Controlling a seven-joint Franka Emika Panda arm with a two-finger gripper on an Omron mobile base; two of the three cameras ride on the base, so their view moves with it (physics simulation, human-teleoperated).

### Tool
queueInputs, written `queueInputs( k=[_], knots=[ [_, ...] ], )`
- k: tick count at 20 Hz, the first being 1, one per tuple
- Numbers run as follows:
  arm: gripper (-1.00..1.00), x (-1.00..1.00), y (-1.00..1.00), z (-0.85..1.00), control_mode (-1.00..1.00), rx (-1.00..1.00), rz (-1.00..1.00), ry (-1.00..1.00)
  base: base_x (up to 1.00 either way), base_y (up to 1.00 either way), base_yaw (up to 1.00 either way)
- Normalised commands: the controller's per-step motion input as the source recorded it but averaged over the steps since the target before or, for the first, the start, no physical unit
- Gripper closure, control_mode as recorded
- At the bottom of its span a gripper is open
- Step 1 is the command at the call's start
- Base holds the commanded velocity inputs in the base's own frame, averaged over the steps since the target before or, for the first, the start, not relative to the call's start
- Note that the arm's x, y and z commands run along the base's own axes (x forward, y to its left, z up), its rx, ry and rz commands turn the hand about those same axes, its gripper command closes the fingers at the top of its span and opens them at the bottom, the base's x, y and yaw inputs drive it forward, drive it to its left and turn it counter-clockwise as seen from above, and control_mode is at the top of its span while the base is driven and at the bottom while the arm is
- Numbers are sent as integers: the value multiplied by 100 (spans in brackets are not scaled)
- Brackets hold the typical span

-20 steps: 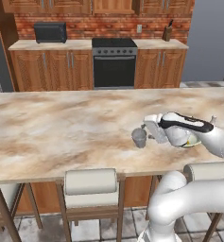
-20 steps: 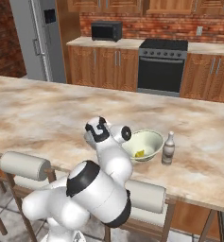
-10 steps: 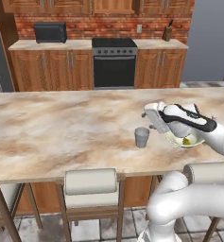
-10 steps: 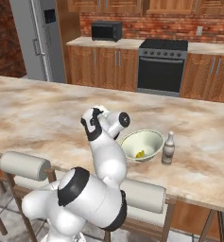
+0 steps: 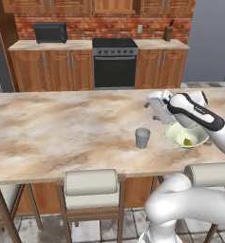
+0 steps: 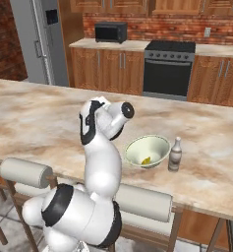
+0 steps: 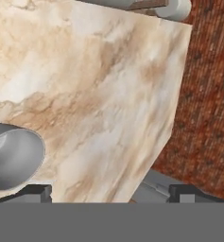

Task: There is a bowl on the dining counter. Grab a lemon wedge from the fridge and place it in the bowl. Then get the liquor bottle and glass cup from the cabinet and place them next to the bowl.

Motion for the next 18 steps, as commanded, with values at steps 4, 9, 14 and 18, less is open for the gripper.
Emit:
queueInputs(
  k=[4,9,14,18],
  knots=[
    [-100,-54,10,71,-100,0,0,4,0,0,0],
    [-100,-65,15,62,-100,0,-2,1,0,0,0],
    [-100,-70,20,58,-100,0,-3,0,0,0,0],
    [-100,-76,10,39,-100,0,-7,0,0,0,0]
  ],
)
